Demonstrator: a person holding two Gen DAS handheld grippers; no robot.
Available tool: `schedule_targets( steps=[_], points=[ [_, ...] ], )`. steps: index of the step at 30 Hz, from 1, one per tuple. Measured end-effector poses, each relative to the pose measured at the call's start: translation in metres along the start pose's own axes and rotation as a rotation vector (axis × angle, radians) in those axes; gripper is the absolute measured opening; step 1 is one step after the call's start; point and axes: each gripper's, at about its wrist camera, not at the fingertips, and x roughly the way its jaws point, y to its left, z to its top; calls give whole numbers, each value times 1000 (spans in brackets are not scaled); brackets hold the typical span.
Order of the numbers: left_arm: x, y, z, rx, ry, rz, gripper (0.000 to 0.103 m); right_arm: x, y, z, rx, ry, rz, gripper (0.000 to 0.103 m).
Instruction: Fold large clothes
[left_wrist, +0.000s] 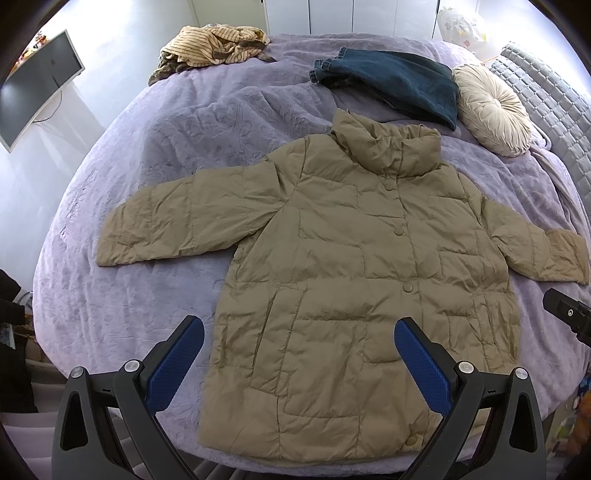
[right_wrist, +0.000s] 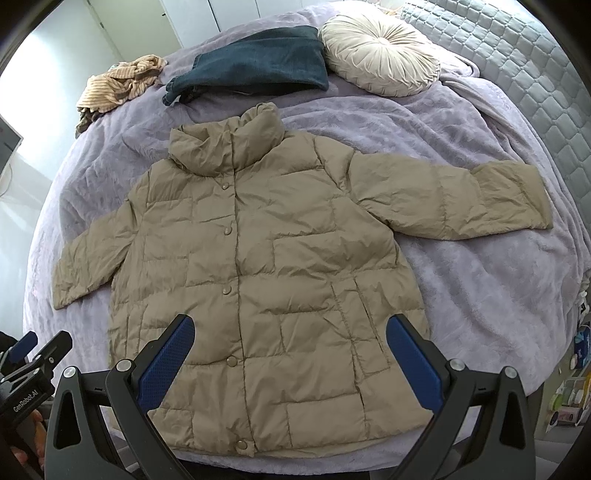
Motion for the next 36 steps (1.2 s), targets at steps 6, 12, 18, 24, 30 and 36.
schedule_targets(
  steps=[6,12,18,24,30,36],
  points=[
    [20,27,9,-45,16,-59,103,12,7,4,-6,39,-1,103],
    [71,80,9,-159,49,-115,103,42,38,0,-46,92,23,103],
    [145,155,0,-321,108,-165,103,92,91,-13,-113,168,81,103],
    [222,233,-5,-552,82,-260,103,141,138,-28,-223,224,113,103],
    [270,280,4,-737,-8,-395,103,178,173,-28,-269,257,155,103],
    [275,308,32,-741,-132,-414,103,193,207,-12,-277,203,214,103]
  ],
)
